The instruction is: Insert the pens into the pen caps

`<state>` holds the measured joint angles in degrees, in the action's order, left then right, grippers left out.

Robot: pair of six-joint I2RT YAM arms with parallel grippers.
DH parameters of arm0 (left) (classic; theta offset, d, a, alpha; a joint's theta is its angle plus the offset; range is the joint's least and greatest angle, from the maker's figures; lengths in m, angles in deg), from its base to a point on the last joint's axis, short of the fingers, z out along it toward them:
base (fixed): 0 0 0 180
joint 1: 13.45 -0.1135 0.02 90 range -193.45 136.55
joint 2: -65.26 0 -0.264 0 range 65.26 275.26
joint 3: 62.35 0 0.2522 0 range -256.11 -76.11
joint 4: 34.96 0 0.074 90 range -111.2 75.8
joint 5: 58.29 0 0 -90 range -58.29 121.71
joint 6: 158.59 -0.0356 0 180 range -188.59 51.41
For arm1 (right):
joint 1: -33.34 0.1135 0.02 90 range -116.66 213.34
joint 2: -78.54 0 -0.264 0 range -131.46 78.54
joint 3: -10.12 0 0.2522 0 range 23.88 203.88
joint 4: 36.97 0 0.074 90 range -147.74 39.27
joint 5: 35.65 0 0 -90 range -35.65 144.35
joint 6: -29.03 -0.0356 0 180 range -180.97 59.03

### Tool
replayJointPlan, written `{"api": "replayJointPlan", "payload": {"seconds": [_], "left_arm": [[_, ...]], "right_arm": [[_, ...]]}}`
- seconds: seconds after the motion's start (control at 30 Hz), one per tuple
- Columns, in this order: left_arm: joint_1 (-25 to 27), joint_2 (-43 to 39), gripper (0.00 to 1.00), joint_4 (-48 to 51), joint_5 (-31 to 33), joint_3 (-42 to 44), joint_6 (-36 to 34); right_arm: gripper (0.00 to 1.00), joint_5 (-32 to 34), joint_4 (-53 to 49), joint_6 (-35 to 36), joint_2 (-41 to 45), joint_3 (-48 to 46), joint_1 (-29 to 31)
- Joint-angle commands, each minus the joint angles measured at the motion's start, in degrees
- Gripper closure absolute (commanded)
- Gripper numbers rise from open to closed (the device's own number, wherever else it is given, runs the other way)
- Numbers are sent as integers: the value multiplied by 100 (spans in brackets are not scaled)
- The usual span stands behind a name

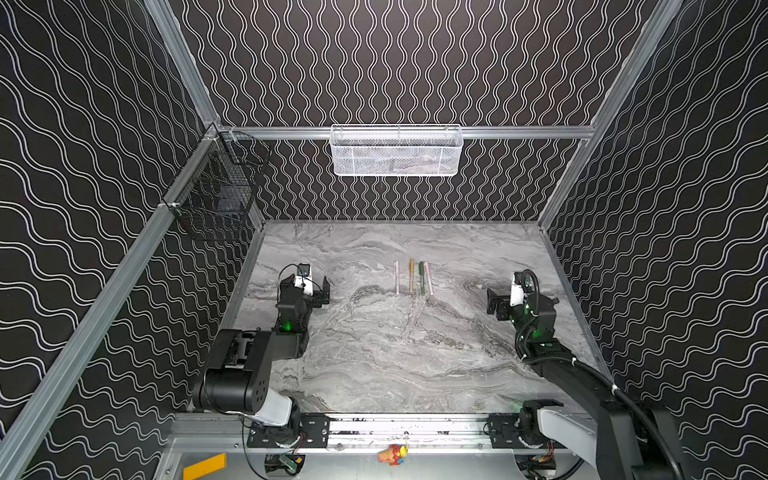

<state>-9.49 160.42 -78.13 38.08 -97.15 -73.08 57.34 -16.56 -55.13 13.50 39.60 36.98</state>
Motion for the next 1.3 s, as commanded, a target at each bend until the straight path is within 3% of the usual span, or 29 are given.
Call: {"api": "replayJointPlan", "payload": {"seconds": [0.0,0.1,0.23,0.27,0.33,0.37,0.43,0.5,0.63,1.27], "left_arm": [[-10,14,1,-233,-13,-19,71],[-10,8,1,-224,-14,-17,79],[-10,14,1,-240,-18,-19,69],[-10,13,1,-227,-13,-17,79],[-10,12,1,-223,-15,-16,72],[-10,20,1,-248,-13,-15,72],[-10,14,1,-239,-20,-15,70],[-10,11,1,-214,-13,-18,76],[-10,12,1,-223,-13,-21,73],[-10,21,1,-223,-14,-30,71]], "right_arm": [[0,-260,2801,108,-516,-617,-13],[0,31,3369,54,-1023,-820,-14],[1,555,6335,82,-2795,-1282,-11],[0,1063,6221,61,-2772,-1179,88],[1,1297,4341,-321,-2111,-780,93],[0,896,3728,-420,-2082,-484,-142],[0,366,3447,-534,-2372,-83,-447],[1,304,2985,-736,-2247,22,-619],[1,291,3370,-690,-2352,-59,-619],[0,329,3268,-668,-2317,-44,-619]]}}
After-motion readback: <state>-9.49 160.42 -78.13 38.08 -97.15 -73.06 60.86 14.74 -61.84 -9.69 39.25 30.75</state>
